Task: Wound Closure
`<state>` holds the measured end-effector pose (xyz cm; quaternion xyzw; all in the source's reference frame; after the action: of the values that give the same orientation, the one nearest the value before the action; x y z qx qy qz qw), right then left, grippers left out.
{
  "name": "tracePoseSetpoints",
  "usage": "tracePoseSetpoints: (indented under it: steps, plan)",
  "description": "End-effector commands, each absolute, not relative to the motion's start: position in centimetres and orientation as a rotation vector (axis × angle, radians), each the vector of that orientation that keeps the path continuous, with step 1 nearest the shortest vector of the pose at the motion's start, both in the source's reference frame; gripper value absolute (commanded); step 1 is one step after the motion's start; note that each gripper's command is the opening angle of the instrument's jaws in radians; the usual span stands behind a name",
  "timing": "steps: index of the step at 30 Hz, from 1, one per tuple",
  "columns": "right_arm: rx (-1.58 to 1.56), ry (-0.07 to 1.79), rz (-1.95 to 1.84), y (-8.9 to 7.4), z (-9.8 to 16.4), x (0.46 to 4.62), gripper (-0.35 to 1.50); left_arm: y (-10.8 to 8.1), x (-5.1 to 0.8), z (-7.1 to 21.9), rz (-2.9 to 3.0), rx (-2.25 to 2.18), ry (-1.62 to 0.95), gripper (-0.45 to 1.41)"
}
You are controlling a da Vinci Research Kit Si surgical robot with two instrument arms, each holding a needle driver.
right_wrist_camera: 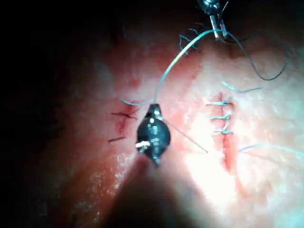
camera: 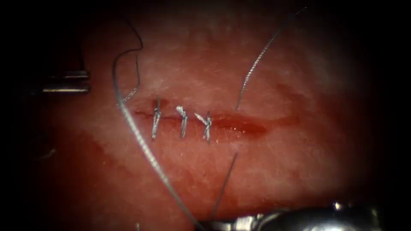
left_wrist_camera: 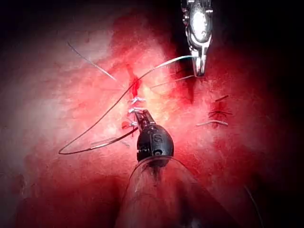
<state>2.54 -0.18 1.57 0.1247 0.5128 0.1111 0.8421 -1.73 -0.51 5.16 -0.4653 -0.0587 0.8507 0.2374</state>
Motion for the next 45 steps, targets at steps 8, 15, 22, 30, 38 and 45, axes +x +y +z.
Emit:
tracePoseSetpoints:
  steps: [8, 15, 22, 30, 38, 45]
  plan:
    - [0.106, 1.062, 0.220, -0.1, 1.9, 2.41, 1.24, -0.6, -1.77, 5.2, 2.335, -1.274, -0.166, -0.45]
    - [0.007, 1.018, 0.254, 0.1, 2.4, 2.27, 1.28, -0.6, -1.78, 5.2, 2.334, -1.274, -0.166, -0.45]
    - [-0.034, 0.988, 0.263, 0.1, 2.9, 2.27, 1.13, -0.6, -1.81, 5.2, 2.333, -1.279, -0.169, -0.45]
    - [0.057, 0.972, 0.212, 0.0, 2.9, 2.14, -0.35, -0.6, -1.81, 5.2, 2.333, -1.279, -0.169, -0.45]
    - [0.128, 1.010, 0.209, -0.2, 2.2, 2.33, -0.35, -0.6, -1.81, 5.2, 2.333, -1.279, -0.169, -0.45]
    - [0.185, 1.043, 0.187, -0.4, 1.6, 2.56, -0.35, -0.6, -1.81, 5.2, 2.333, -1.279, -0.168, -0.45]
